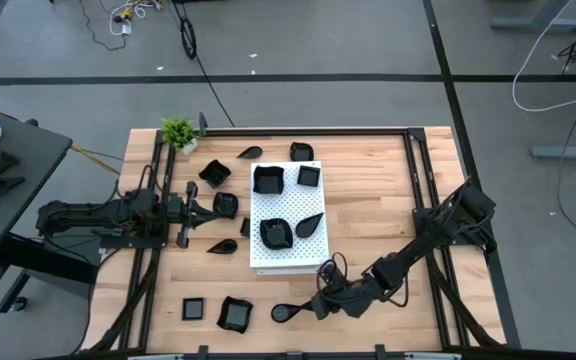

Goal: Pick & Place Mini shaped plates
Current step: Stack the black drop shaped plate on top of the other black drop shaped plates on the shelf

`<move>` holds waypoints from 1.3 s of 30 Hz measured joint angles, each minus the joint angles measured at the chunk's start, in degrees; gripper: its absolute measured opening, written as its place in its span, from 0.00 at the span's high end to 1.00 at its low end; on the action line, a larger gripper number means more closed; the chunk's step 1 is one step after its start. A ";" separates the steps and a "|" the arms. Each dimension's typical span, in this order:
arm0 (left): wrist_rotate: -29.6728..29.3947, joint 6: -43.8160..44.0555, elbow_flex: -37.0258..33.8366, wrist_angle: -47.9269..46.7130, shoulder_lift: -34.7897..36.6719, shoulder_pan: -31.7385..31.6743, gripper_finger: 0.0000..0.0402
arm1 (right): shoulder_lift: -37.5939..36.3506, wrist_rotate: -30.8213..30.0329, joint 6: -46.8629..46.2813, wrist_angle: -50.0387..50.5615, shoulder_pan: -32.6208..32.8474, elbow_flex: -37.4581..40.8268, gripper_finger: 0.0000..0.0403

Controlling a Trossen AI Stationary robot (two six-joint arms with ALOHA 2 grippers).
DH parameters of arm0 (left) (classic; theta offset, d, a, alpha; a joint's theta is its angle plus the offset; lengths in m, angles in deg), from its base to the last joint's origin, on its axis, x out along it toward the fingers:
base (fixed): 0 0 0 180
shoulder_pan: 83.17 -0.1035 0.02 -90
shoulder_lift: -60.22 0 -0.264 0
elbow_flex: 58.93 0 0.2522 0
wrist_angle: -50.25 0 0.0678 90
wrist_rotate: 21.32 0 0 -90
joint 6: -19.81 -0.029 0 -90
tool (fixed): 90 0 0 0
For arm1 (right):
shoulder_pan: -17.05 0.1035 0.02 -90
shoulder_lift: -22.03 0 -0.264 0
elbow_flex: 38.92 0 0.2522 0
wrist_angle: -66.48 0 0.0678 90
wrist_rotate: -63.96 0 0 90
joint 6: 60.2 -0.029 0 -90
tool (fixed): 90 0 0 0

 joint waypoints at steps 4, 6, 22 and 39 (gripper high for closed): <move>0.00 -0.01 -0.01 0.00 0.01 0.00 0.95 | -2.92 -0.35 2.45 0.60 -0.97 0.00 0.99; -0.01 0.00 -0.01 0.00 0.00 0.00 0.95 | -4.94 -0.37 4.24 1.37 -1.74 0.00 0.99; 0.00 -0.01 0.00 0.00 0.00 0.01 0.95 | -24.40 6.44 18.08 12.24 -10.81 0.00 1.00; 0.00 0.01 0.00 0.00 0.01 0.02 0.95 | -40.05 31.04 30.66 24.77 -29.43 0.00 1.00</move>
